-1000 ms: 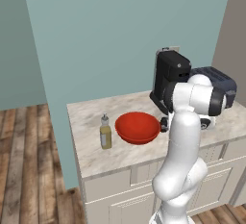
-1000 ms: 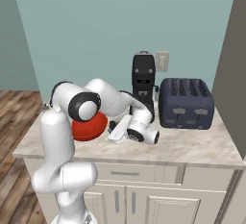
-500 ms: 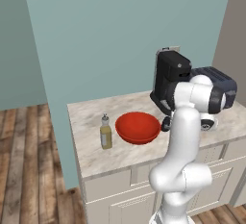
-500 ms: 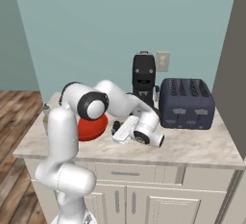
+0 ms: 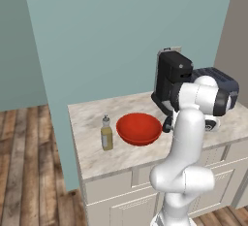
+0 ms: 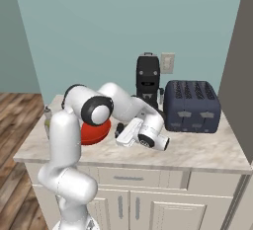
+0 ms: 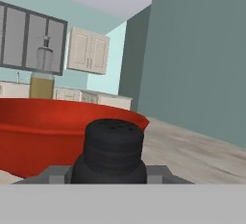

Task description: Retrieve the bottle and the shaker from the cabinet and place them next to the mixing bowl on the counter. Then add garlic from the fridge to the mixing bowl.

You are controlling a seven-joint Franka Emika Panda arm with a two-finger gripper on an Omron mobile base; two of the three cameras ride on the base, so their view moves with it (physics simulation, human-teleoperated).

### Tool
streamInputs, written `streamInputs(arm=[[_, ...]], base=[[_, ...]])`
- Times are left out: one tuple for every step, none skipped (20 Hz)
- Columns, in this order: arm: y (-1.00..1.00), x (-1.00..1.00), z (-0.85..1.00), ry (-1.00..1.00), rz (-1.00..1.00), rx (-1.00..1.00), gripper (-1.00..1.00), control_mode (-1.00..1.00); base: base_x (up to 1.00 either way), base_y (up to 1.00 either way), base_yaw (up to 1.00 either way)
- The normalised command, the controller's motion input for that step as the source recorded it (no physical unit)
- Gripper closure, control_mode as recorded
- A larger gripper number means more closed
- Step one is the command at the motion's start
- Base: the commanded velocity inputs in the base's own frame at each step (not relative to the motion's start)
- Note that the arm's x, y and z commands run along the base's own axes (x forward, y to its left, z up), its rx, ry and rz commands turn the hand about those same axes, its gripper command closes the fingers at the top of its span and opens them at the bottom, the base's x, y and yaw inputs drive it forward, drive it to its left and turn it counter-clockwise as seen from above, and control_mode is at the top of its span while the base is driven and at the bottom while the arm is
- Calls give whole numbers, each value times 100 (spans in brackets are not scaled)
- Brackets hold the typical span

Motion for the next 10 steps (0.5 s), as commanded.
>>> streamInputs(arm=[[0, 0, 0, 0, 0, 0, 100, -100], [0, 0, 0, 0, 0, 0, 100, -100], [0, 0, 0, 0, 0, 0, -100, -100], [0, 0, 0, 0, 0, 0, -100, -100], [0, 0, 0, 0, 0, 0, -100, -100], [0, 0, 0, 0, 0, 0, -100, -100], [0, -1, 0, 0, 0, 0, -100, -100], [0, -8, 0, -1, 0, 0, -100, -100], [0, -4, 0, -5, 0, 0, -100, -100], [0, -6, 0, -5, 0, 0, -100, -100]], base=[[0, 0, 0], [0, 0, 0], [0, 0, 0], [0, 0, 0], [0, 0, 0], [0, 0, 0], [0, 0, 0], [0, 0, 0], [0, 0, 0], [0, 0, 0]])
